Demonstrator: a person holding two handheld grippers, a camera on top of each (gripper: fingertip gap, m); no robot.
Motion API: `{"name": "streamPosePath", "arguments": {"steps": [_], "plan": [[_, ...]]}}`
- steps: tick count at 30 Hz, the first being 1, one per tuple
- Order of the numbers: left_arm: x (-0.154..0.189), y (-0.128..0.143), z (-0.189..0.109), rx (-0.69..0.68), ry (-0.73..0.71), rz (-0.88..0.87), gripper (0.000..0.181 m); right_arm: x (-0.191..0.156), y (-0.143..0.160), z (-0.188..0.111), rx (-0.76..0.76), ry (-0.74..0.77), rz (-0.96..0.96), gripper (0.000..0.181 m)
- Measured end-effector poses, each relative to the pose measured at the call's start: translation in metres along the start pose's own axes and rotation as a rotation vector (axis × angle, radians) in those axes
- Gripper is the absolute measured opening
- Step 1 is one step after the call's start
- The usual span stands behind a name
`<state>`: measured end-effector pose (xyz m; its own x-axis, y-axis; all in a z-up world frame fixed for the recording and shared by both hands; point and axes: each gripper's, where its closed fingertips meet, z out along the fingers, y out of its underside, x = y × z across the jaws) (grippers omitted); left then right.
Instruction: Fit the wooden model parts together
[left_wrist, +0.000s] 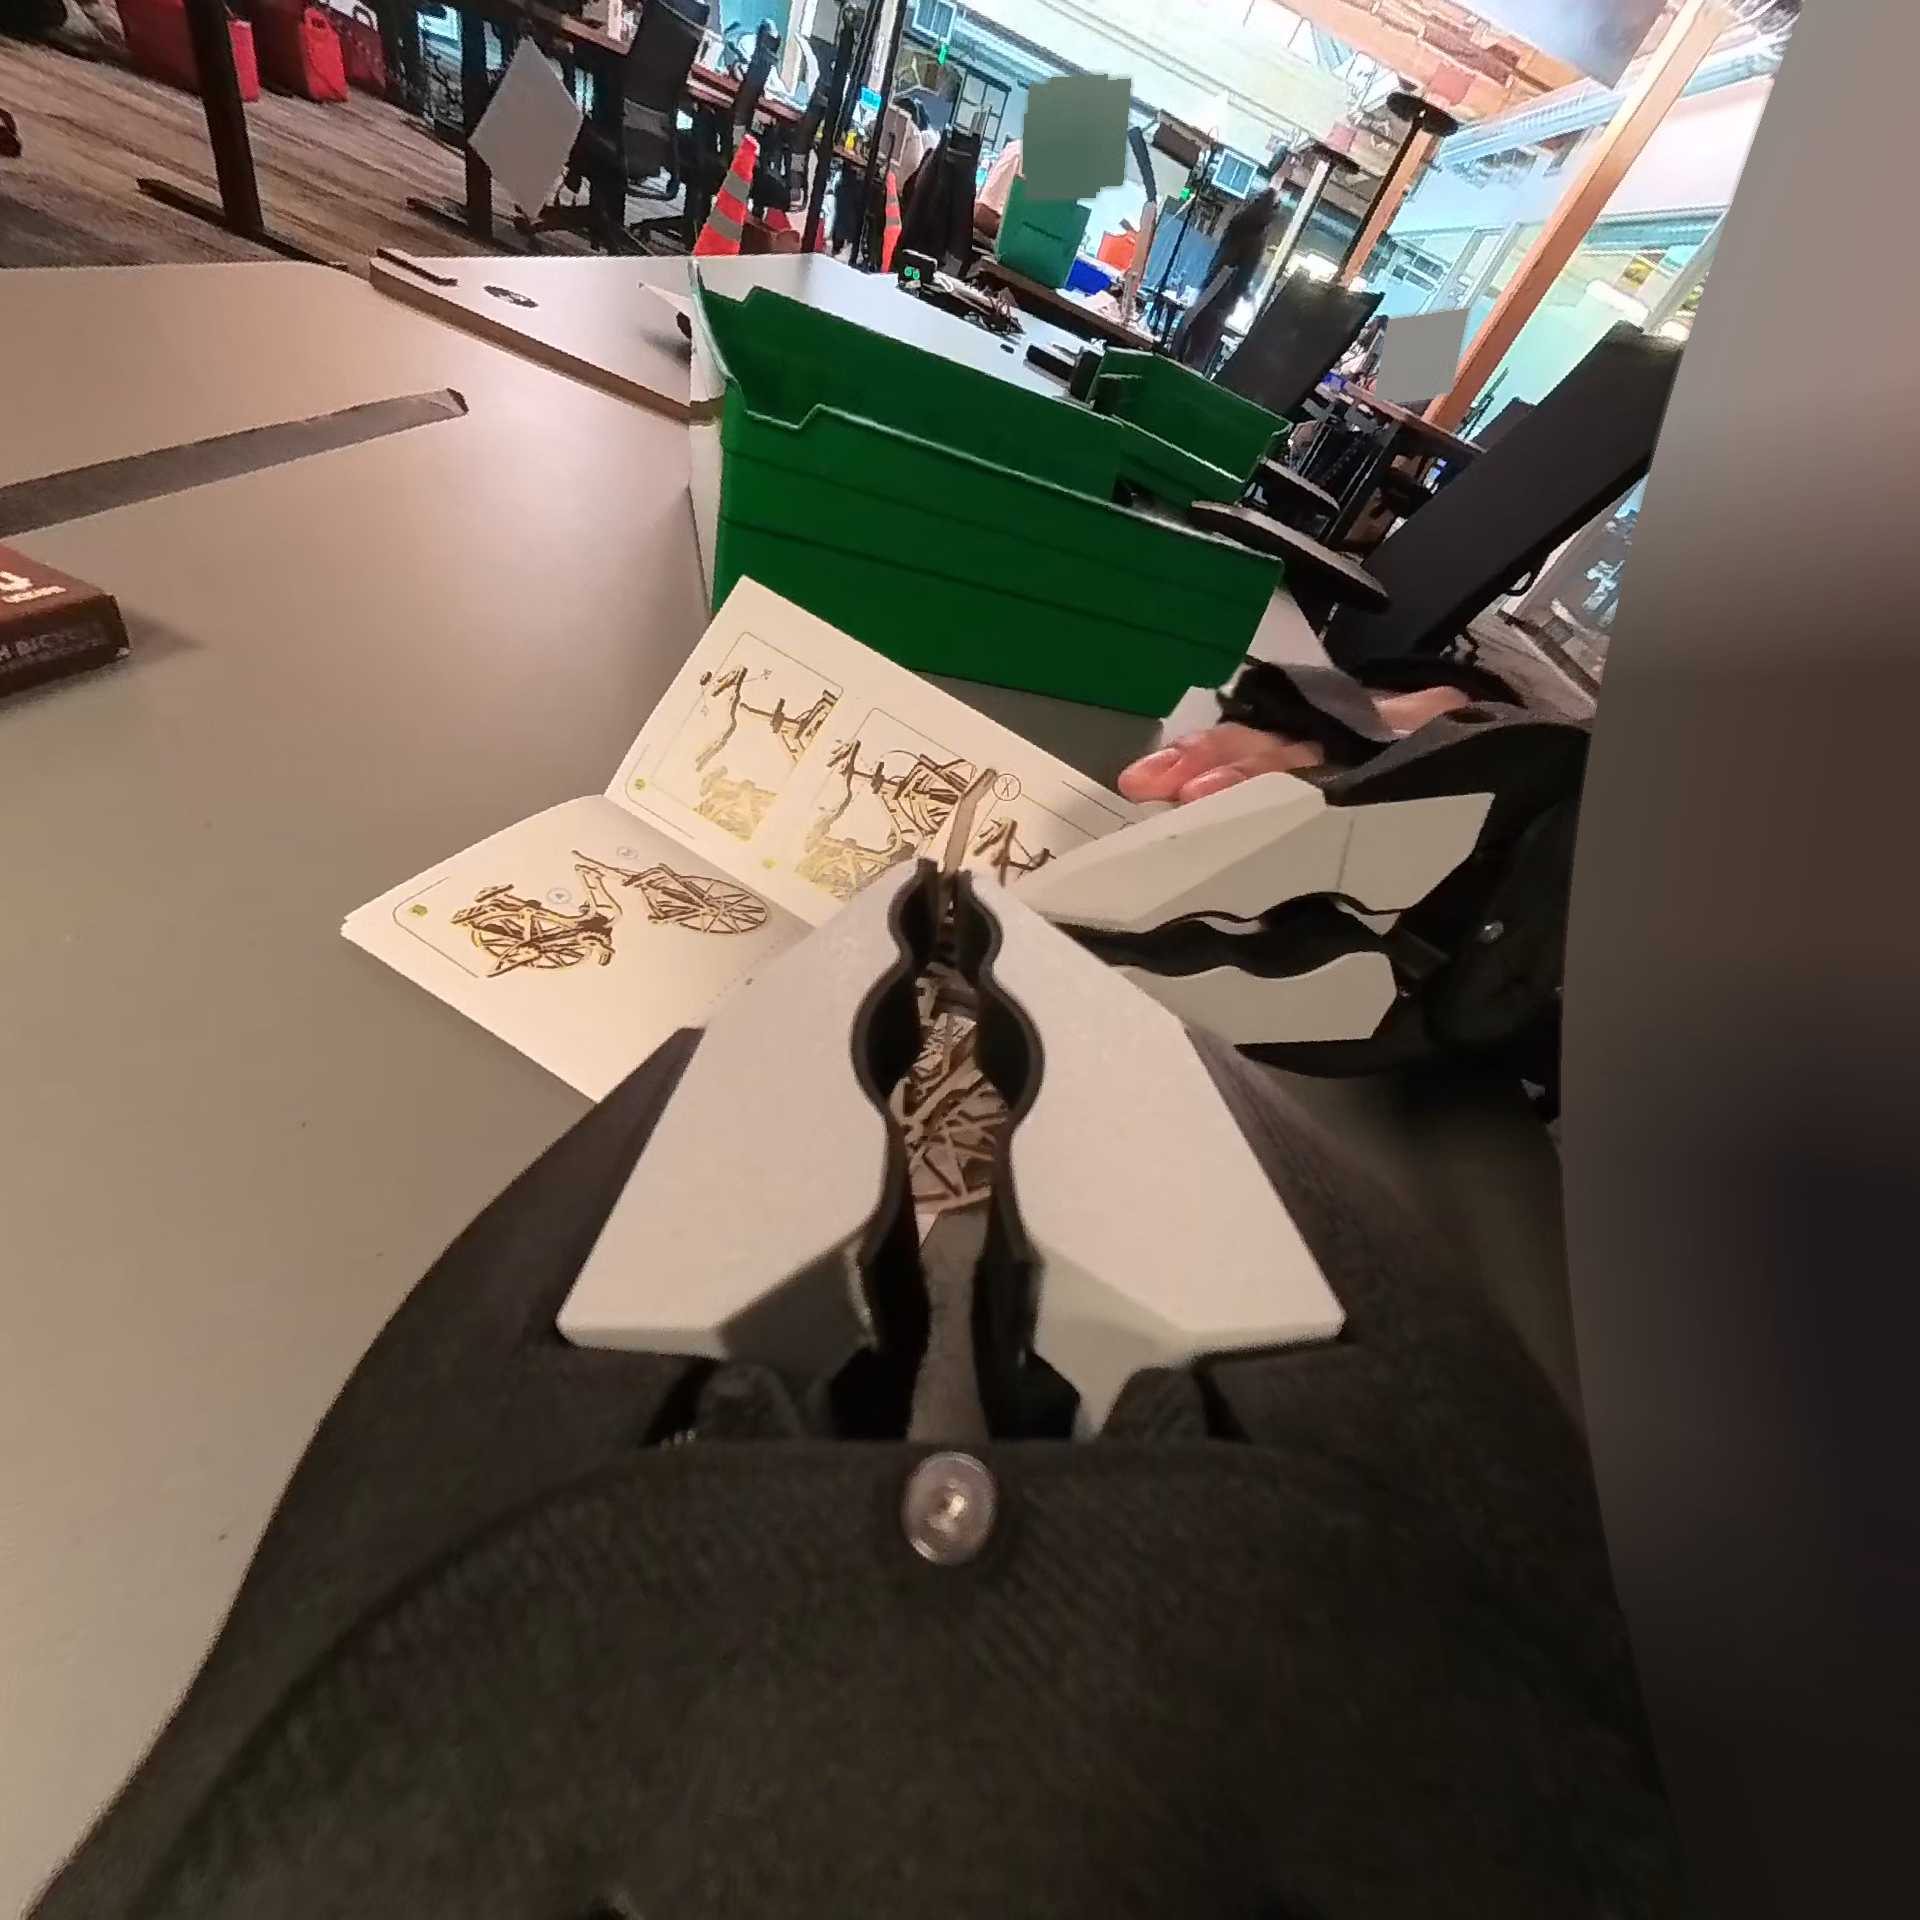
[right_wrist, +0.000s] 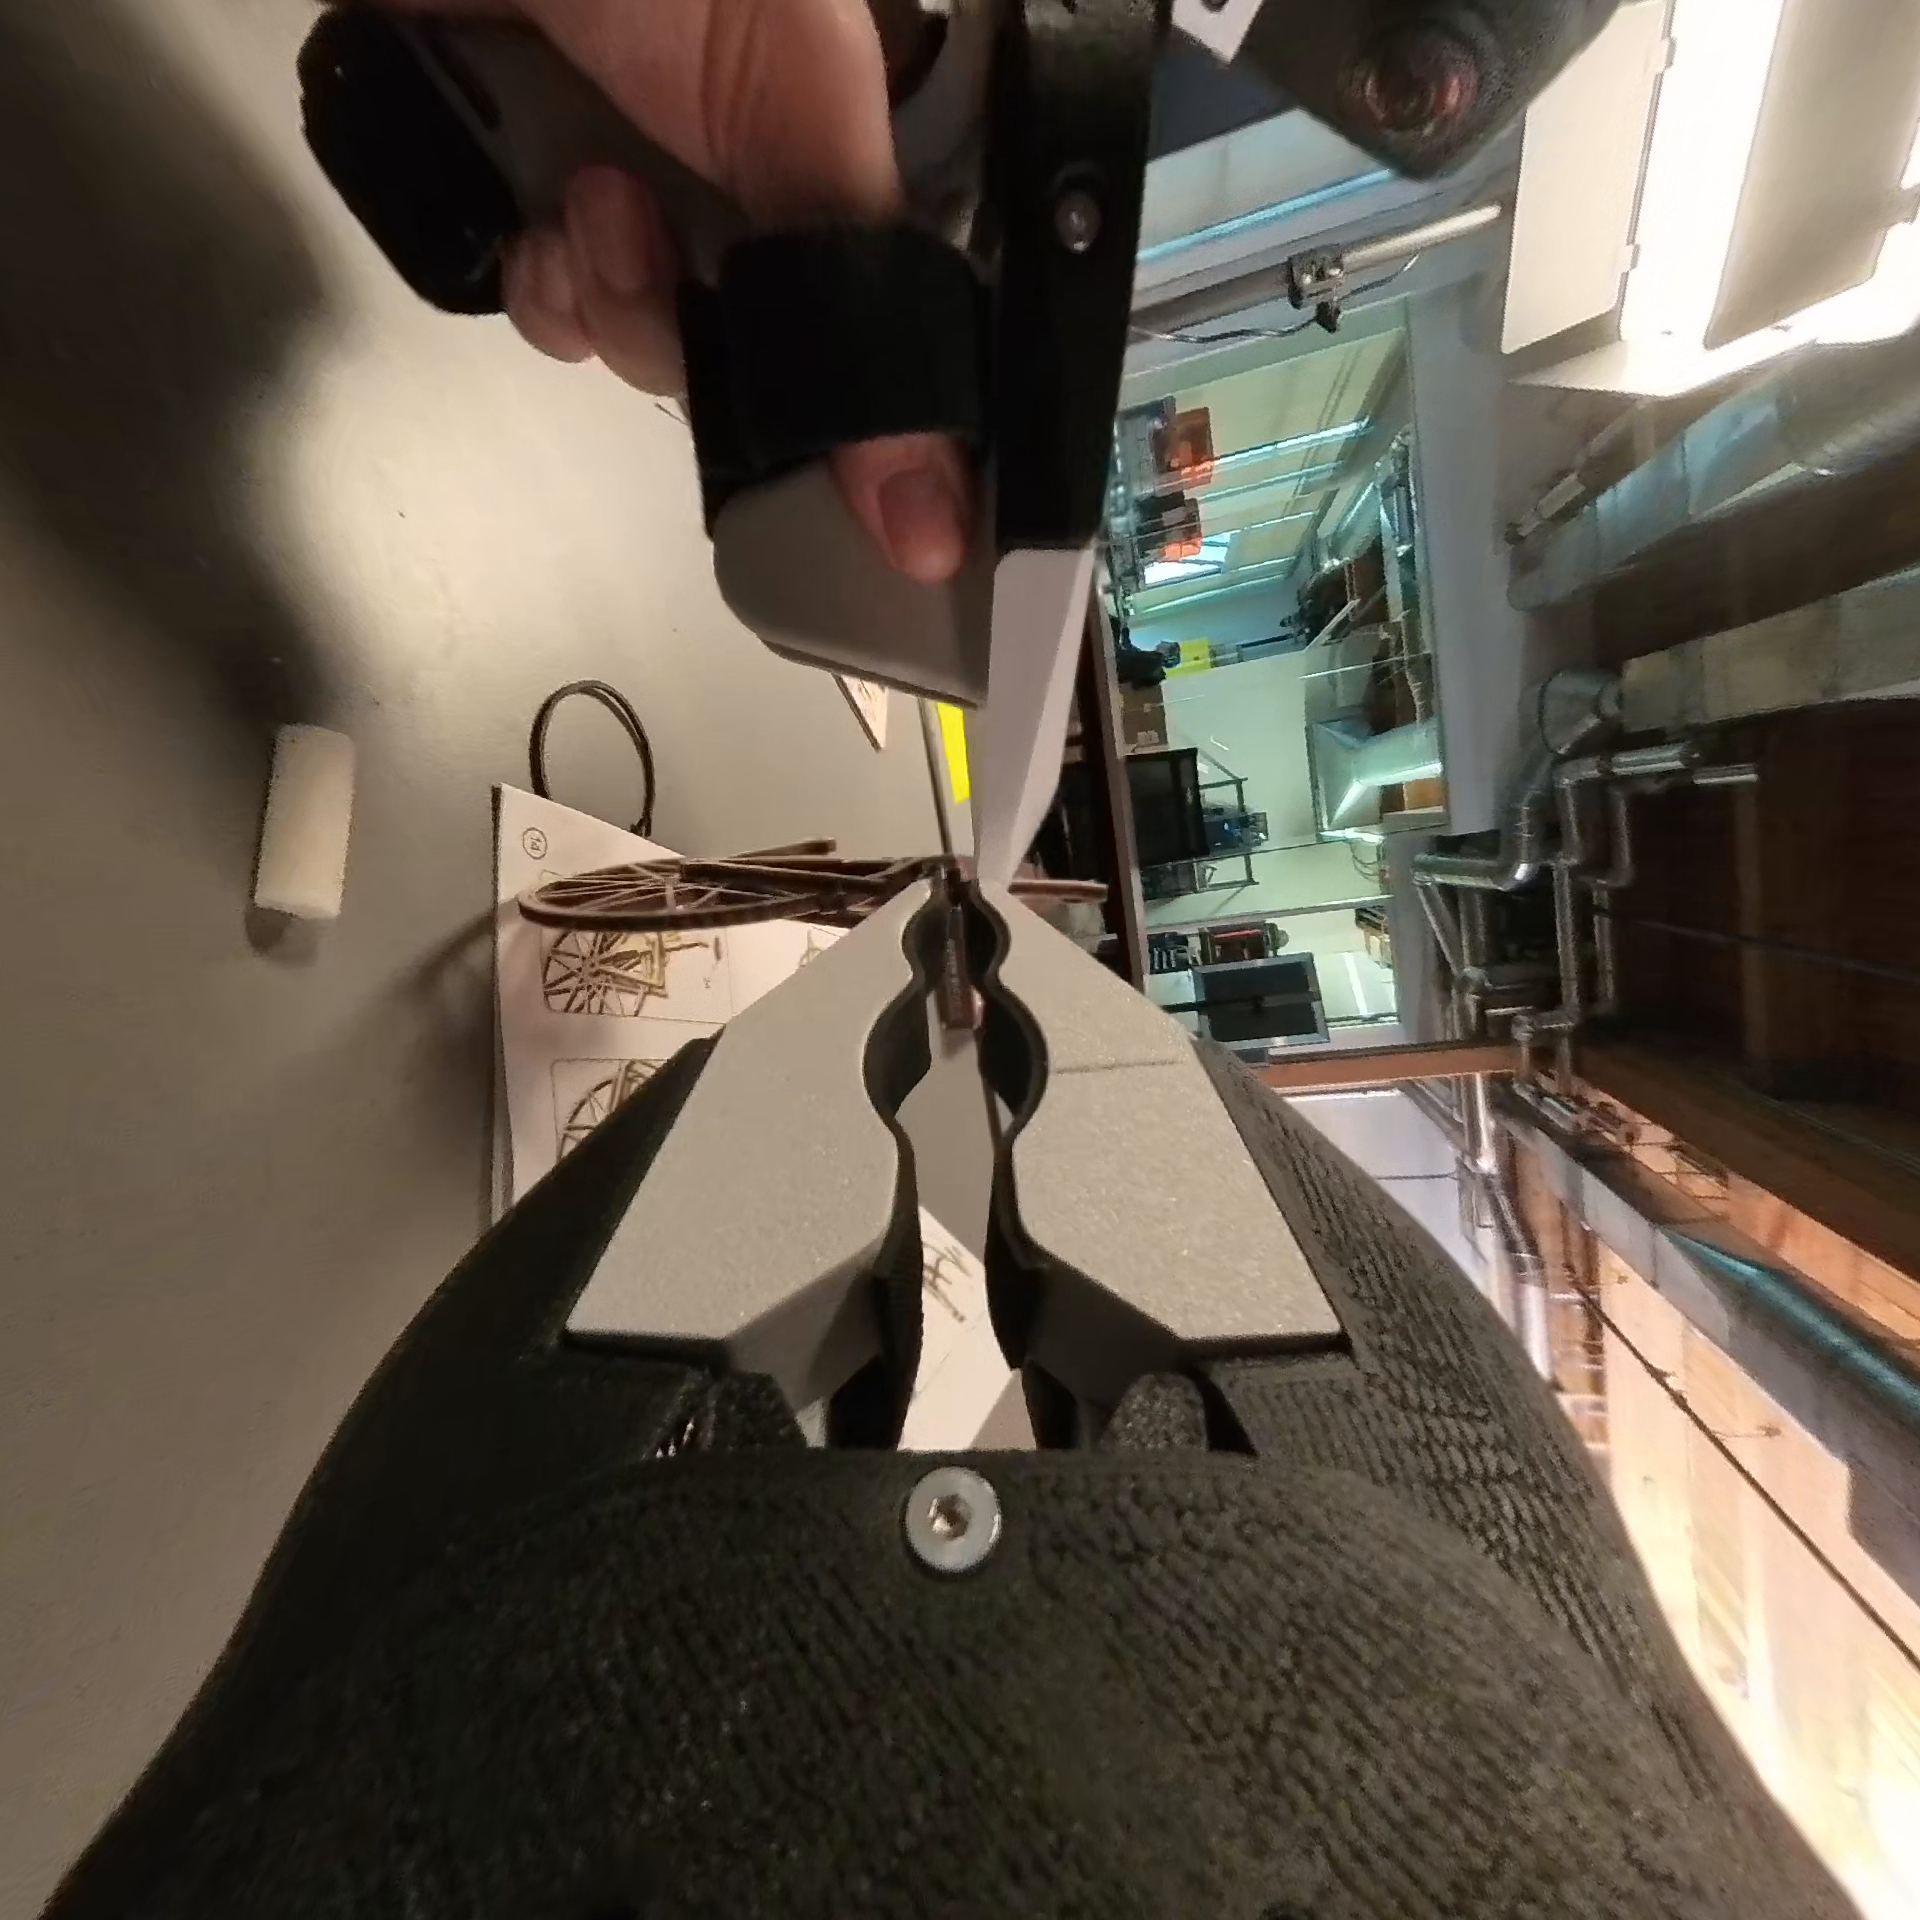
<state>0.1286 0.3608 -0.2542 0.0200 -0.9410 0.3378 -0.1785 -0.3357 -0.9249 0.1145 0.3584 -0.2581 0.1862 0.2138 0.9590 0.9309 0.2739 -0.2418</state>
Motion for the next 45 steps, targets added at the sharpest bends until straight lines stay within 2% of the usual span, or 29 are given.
{"name": "streamPosePath", "arguments": {"steps": [4, 31, 45], "plan": [[-0.0007, 0.0001, -0.0011, -0.009, -0.008, 0.011, 0.001, -0.0002, 0.0073, 0.0004, -0.009, -0.013, 0.036, 0.0], [-0.0007, 0.0005, 0.0, 0.005, -0.016, -0.011, 0.001, 0.0015, -0.0001, 0.0022, -0.017, 0.013, 0.043, 0.0], [-0.0009, 0.0001, 0.0003, 0.029, -0.001, -0.046, 0.001, 0.0027, 0.0007, 0.0027, 0.043, 0.04, 0.104, 0.0]]}}
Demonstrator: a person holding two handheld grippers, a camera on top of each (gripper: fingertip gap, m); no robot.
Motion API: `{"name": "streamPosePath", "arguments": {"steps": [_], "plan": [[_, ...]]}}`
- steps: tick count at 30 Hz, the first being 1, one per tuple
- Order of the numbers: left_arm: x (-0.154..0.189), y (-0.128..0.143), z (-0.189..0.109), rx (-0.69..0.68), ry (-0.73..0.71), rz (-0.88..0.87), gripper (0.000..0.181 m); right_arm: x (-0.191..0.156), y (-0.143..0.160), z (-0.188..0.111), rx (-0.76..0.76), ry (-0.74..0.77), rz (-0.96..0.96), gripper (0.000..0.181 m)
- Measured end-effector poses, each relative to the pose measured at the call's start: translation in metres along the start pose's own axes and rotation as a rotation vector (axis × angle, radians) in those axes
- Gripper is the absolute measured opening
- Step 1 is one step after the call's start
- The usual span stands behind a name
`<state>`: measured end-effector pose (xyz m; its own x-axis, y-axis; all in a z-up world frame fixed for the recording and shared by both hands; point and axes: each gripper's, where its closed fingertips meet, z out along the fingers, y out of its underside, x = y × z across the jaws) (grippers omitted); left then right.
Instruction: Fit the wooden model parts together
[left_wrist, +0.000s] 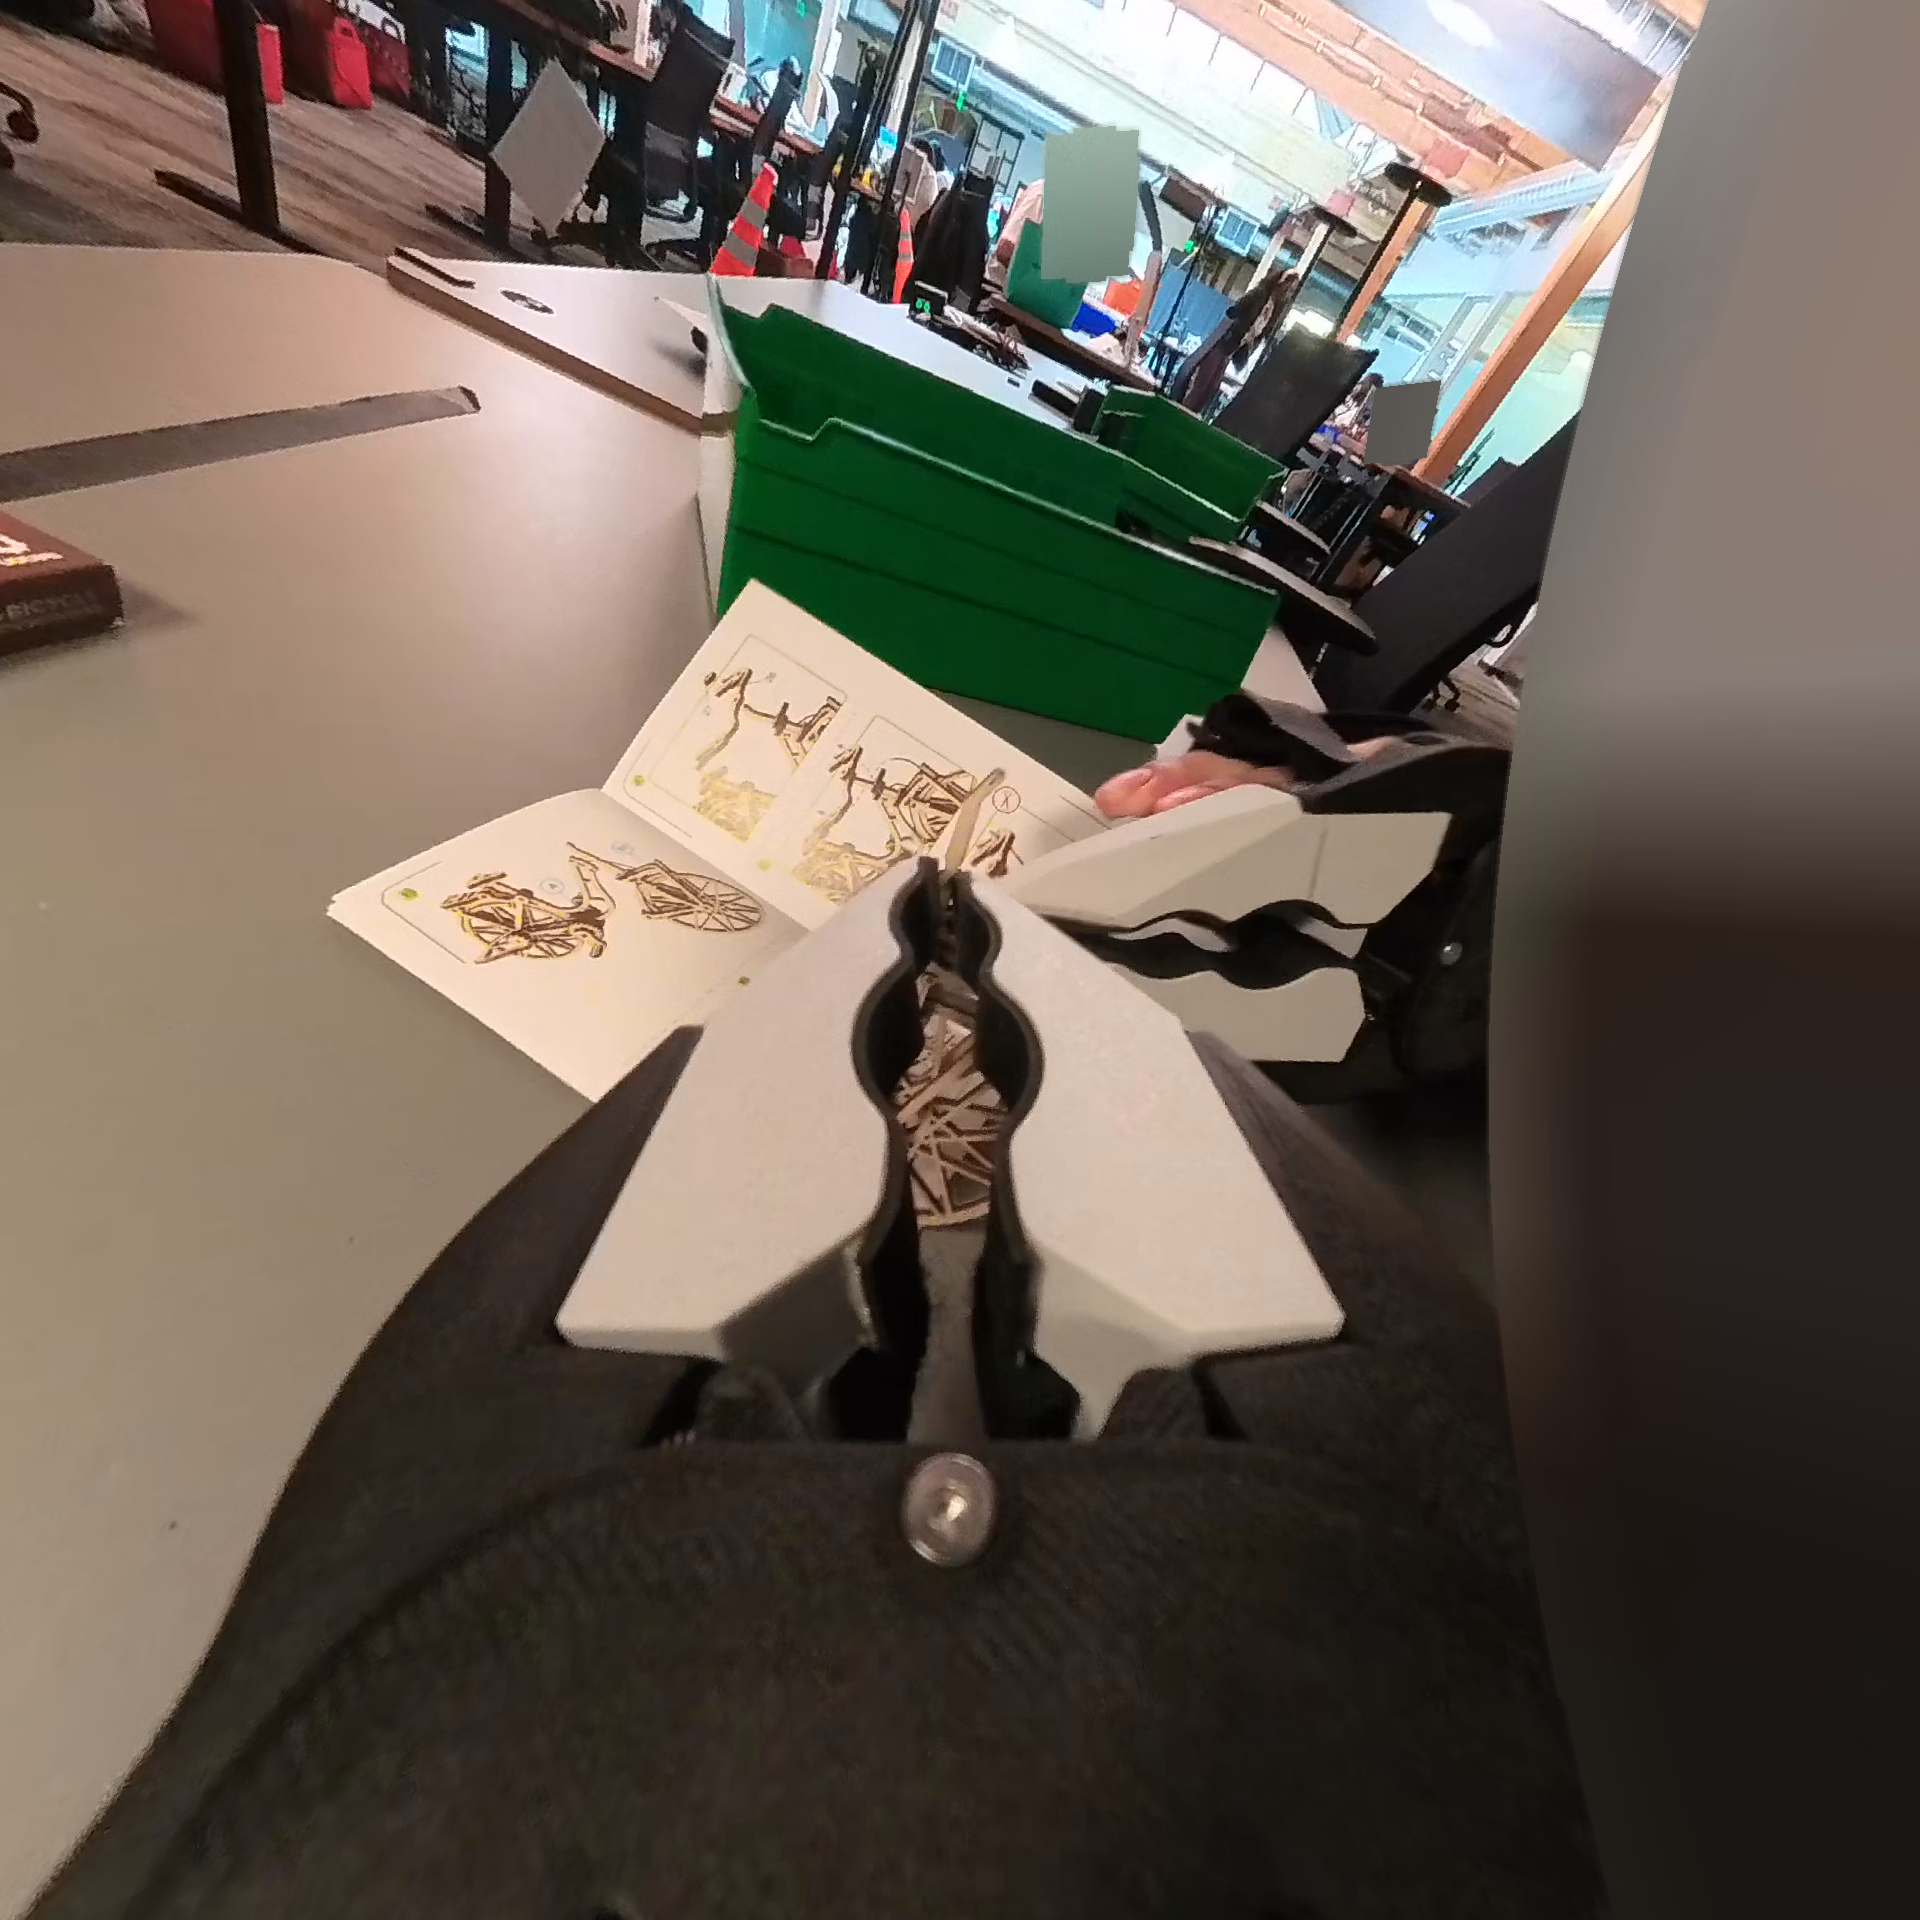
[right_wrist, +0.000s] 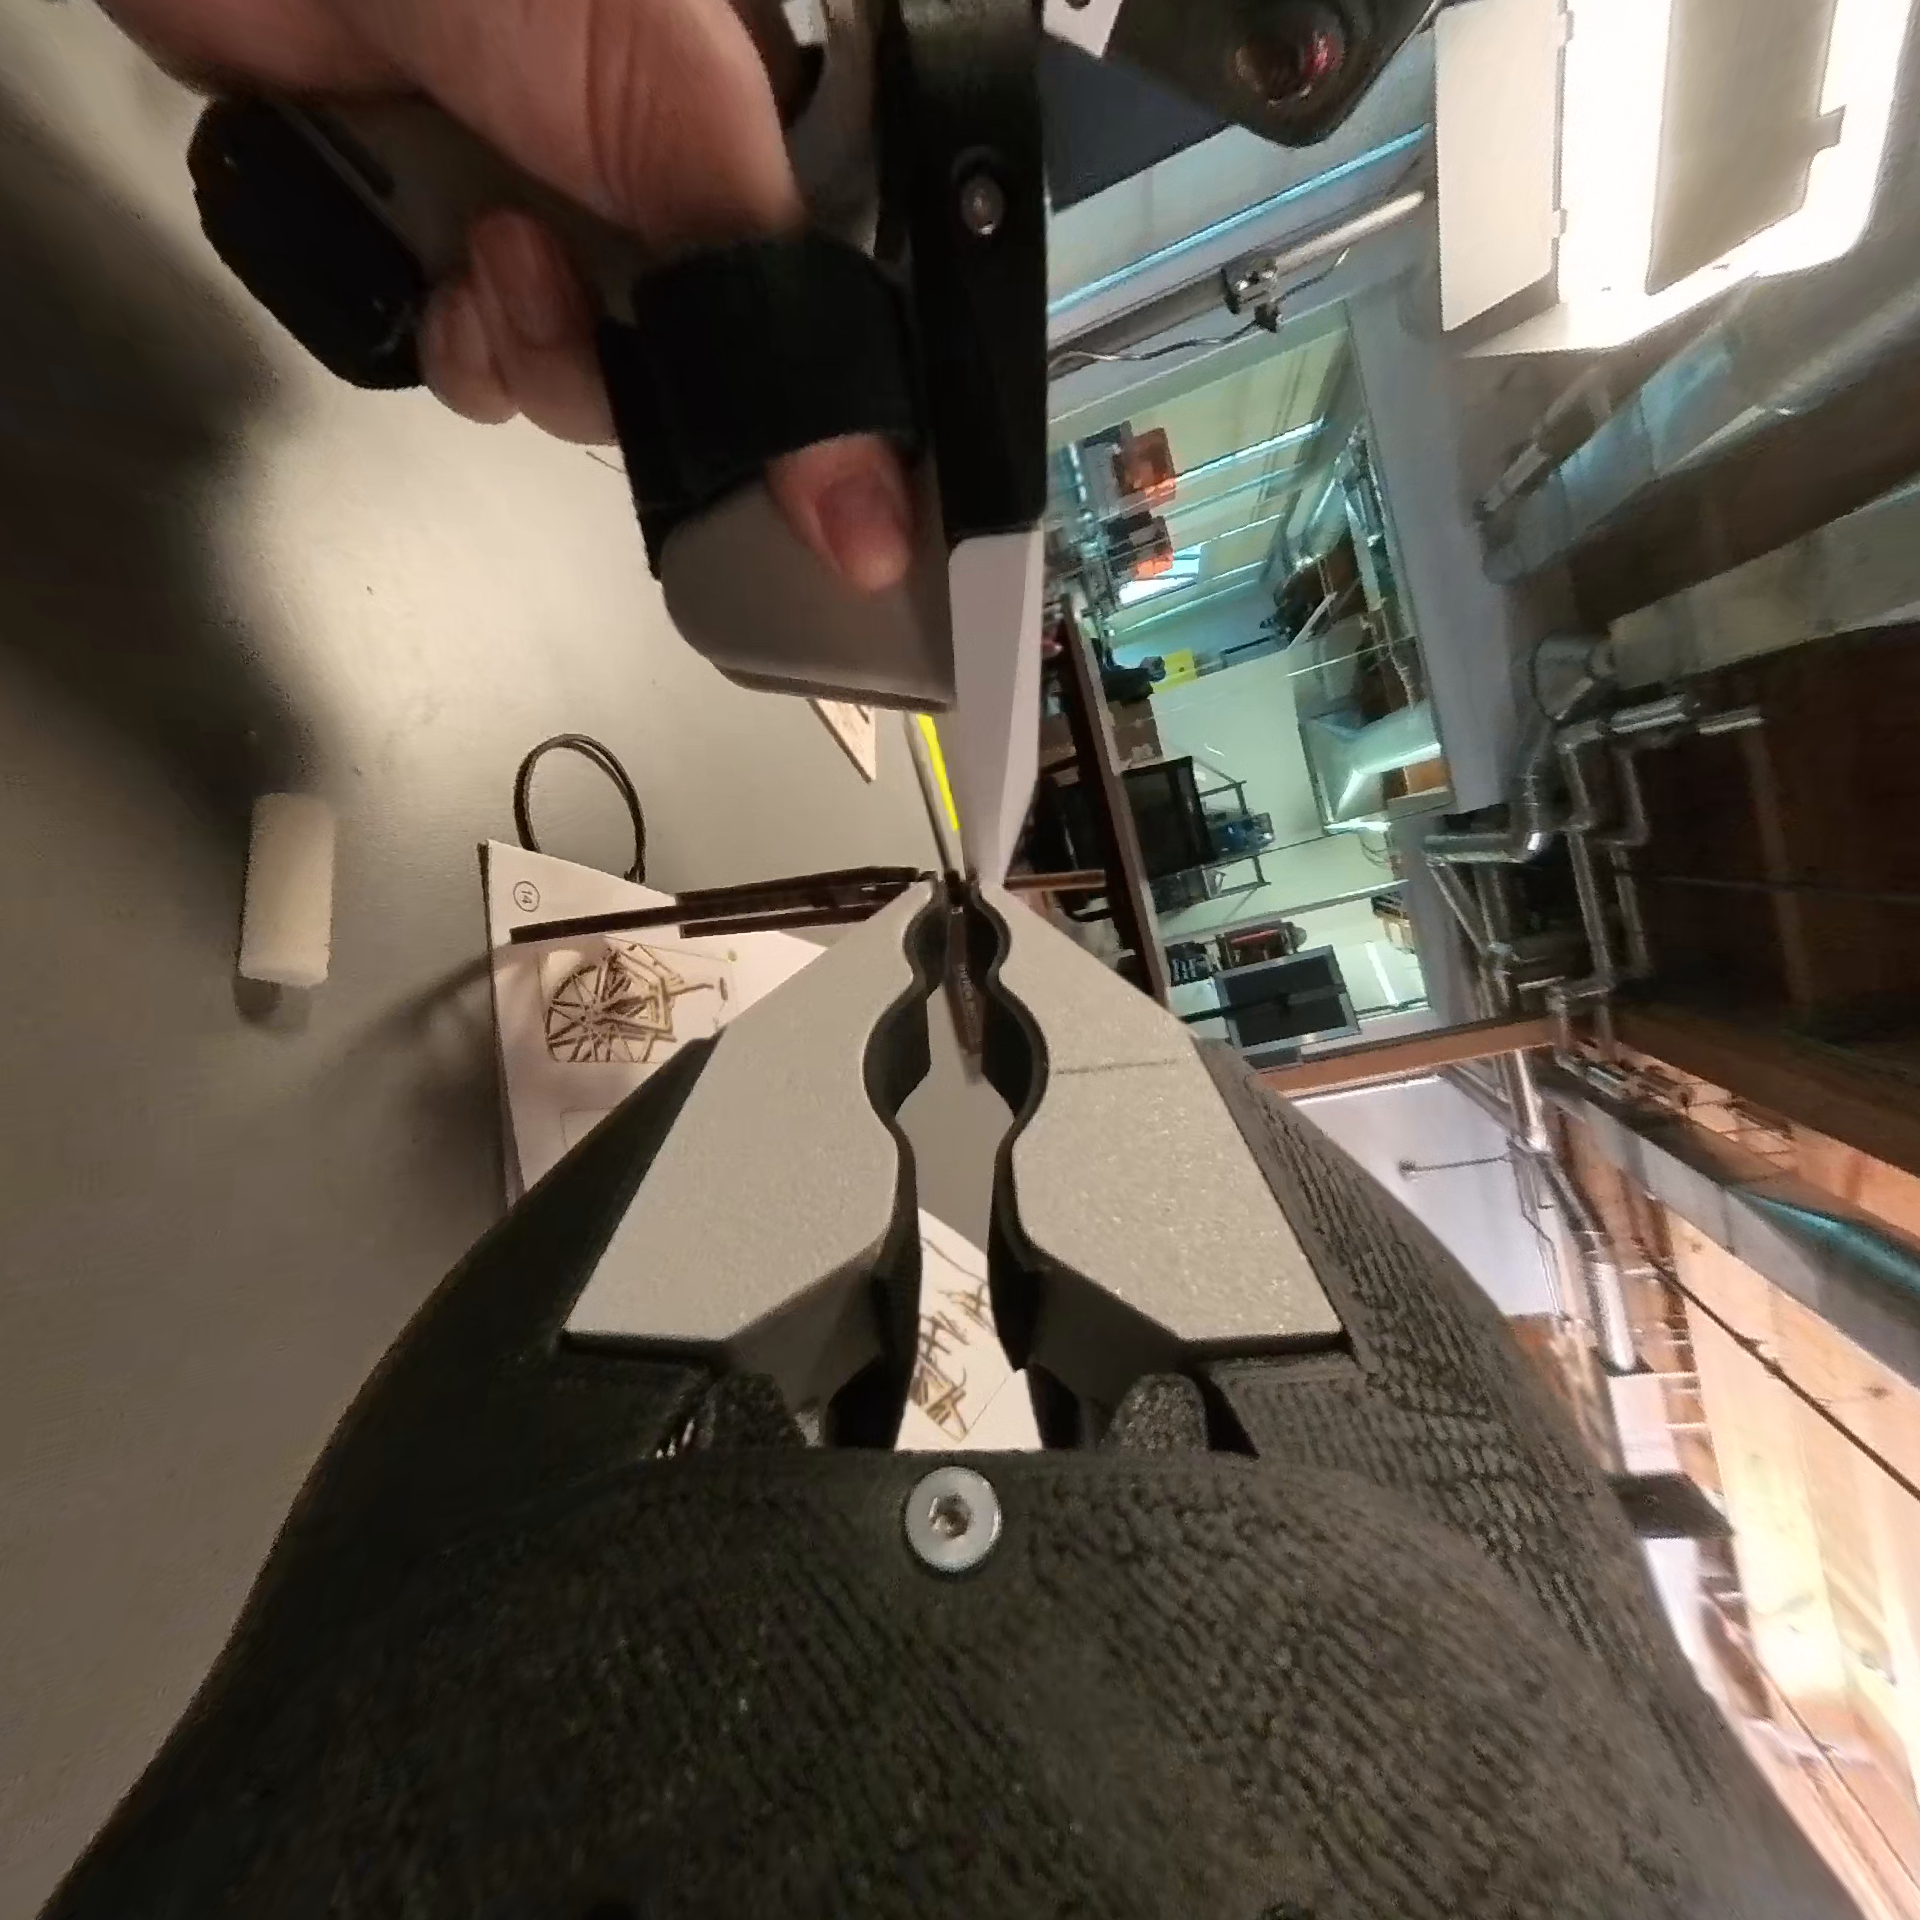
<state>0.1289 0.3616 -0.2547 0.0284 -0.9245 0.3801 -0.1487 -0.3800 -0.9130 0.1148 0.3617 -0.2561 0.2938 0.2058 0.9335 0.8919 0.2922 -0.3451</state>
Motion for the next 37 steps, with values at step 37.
{"name": "streamPosePath", "arguments": {"steps": [37], "plan": [[0.014, -0.037, -0.024, 0.269, 0.097, 0.112, 0.034, 0.014, -0.006, -0.002, 0.206, -0.232, 0.861, 0.006]]}}
